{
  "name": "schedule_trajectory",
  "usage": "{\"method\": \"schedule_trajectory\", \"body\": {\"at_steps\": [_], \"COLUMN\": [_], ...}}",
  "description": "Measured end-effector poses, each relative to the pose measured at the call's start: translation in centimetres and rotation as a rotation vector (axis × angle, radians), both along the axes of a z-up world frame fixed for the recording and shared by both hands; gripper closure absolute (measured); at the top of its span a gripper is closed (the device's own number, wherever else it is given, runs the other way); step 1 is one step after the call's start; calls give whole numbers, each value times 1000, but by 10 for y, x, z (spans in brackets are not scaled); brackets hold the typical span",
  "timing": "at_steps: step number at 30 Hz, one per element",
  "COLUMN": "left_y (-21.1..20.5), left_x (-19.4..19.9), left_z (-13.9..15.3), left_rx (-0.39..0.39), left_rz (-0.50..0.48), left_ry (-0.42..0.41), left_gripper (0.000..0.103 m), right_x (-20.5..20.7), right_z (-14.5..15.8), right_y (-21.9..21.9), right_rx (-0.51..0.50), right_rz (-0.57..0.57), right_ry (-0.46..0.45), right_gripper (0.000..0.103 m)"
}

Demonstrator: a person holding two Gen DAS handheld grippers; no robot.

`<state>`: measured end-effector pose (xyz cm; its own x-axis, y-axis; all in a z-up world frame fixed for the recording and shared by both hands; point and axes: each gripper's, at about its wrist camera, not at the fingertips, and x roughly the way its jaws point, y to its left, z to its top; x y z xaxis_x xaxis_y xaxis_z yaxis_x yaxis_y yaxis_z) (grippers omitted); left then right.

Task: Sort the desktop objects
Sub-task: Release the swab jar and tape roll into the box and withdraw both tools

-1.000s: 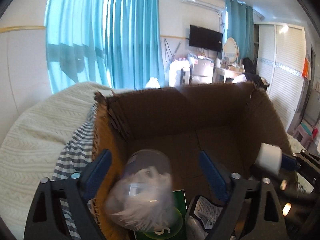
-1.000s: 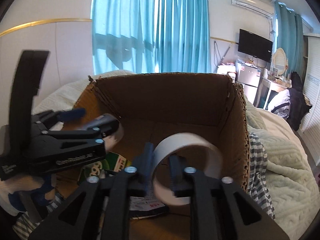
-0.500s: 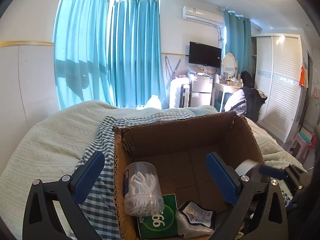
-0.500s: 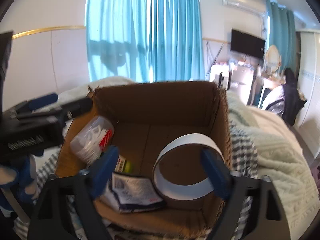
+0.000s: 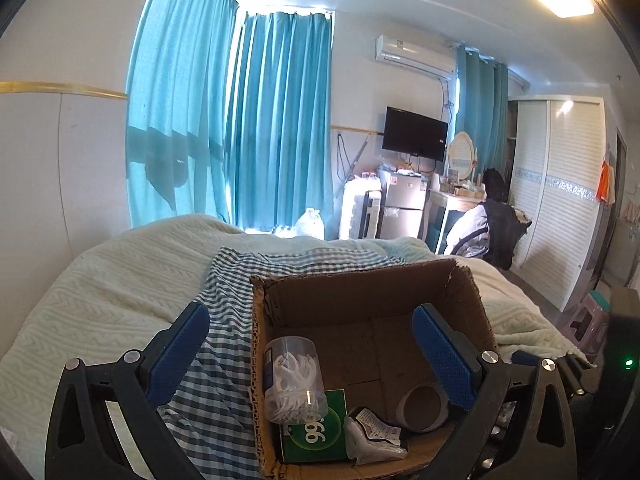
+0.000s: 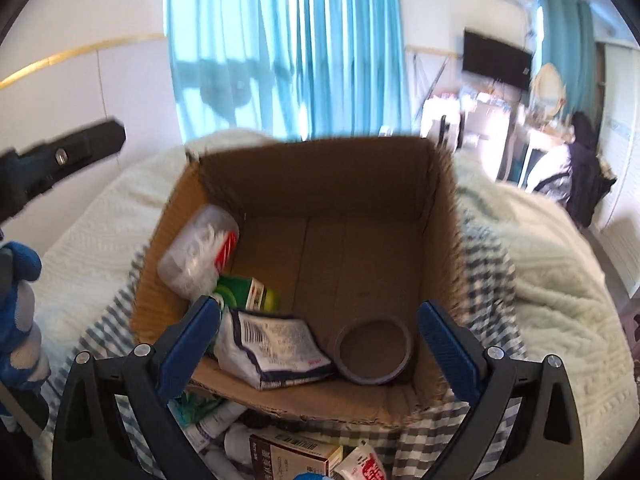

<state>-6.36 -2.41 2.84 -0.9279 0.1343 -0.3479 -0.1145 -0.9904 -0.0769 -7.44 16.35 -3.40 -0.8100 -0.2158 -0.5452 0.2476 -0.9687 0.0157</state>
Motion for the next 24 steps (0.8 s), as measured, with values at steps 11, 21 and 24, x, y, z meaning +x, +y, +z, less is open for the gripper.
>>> {"method": "schedule_trajectory", "body": {"at_steps": [11,21,24], "left_y": [0,-5,-6], "left_x": [30,39,44], "left_z": [8,-16,-23], "left_rx": [-50,-37,-23], "left_rz": [56,61,74], "left_ry": [66,64,51], "left_gripper": [0,0,0], "right_x": [66,90,91], "right_z": [40,33,26], "right_y": [17,21,21], "right_rx": [-59,-53,-69], "right_rz": [-39,-99,-70], "right_ry": [299,392,359], "right_gripper": [2,0,0]}}
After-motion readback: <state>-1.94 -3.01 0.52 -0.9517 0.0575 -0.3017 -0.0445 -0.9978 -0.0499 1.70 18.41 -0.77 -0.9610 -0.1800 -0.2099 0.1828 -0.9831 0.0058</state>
